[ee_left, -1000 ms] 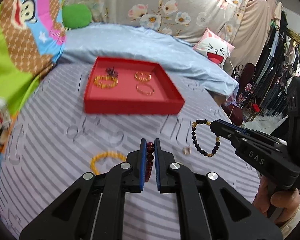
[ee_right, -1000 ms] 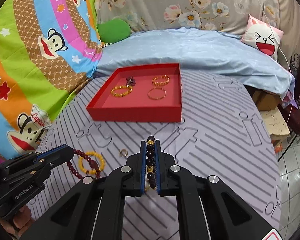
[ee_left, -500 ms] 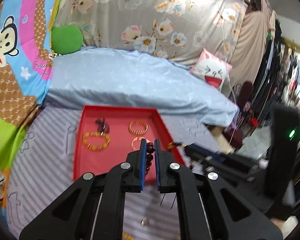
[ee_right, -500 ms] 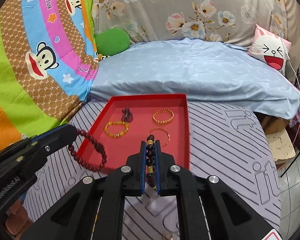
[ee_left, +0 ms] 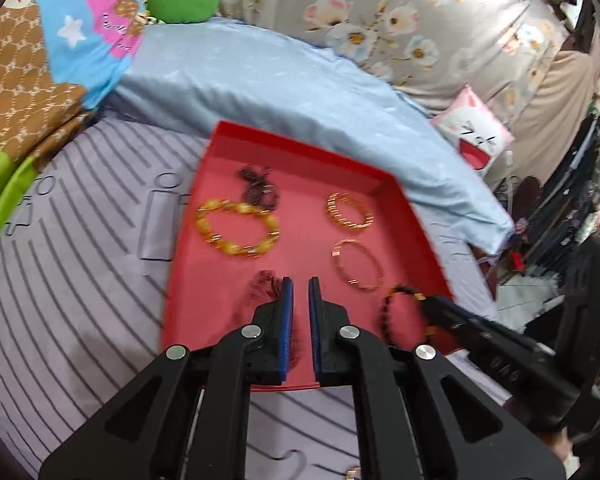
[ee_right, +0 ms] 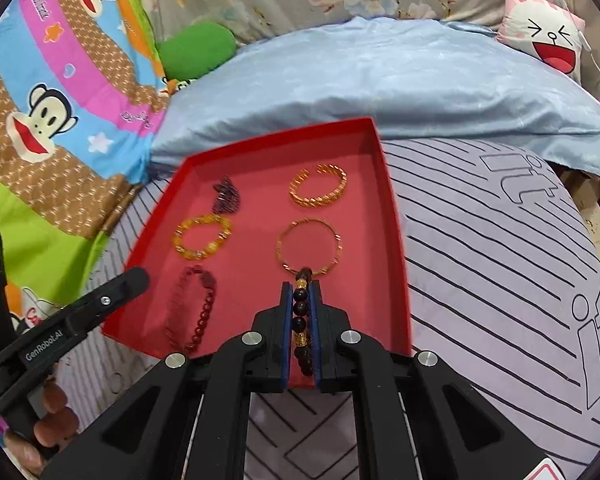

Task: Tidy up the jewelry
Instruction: 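Carry the dark red bracelet with the left tool while the right tool carries the black bracelet into the tray, then open both tools in the tray and withdraw them over the remaining jewelry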

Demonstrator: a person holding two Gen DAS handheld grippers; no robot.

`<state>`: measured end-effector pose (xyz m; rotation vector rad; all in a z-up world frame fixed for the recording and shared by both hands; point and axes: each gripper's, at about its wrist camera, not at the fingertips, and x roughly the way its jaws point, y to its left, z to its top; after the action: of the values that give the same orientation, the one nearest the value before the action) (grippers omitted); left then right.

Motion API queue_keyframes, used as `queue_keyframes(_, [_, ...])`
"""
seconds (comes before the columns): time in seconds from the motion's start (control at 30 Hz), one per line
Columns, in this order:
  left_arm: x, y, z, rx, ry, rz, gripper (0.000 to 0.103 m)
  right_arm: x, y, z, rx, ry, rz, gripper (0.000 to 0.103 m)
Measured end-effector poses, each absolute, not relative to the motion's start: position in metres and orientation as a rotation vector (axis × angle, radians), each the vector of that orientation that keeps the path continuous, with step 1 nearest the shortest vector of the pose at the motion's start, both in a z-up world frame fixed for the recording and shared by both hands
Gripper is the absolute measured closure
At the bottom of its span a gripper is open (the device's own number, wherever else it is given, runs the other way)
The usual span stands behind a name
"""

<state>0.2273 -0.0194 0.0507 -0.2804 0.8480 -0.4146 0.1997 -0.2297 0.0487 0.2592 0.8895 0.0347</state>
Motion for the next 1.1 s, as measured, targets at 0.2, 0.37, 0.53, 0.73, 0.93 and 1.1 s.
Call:
queue_keyframes(0.2, [0.226,-0.020,0.046,-0.167,0.834,-0.320,0.095,0.206,-0.224,0.041,0.234,0.901,0.036,0.095])
queue_keyframes(0.37, [0.225,-0.027,0.038,-0.084,0.834,-0.274,0.095,0.210,-0.216,0.037,0.203,0.905,0.035,0.095])
queue_keyframes(0.53, [0.225,-0.024,0.033,-0.087,0.841,-0.266,0.095,0.207,-0.228,0.036,0.205,0.902,-0.003,0.095])
queue_keyframes(0.73, [0.225,-0.021,0.031,-0.111,0.840,-0.260,0.095,0.208,-0.219,0.051,0.274,0.892,0.092,0.095])
queue_keyframes(0.93, [0.225,-0.021,0.031,-0.111,0.841,-0.257,0.095,0.210,-0.206,0.055,0.252,0.879,0.107,0.095])
queue_keyframes(1.1, [0.223,-0.021,0.031,-0.109,0.836,-0.258,0.095,0.204,-0.226,0.043,0.284,0.903,0.036,0.092])
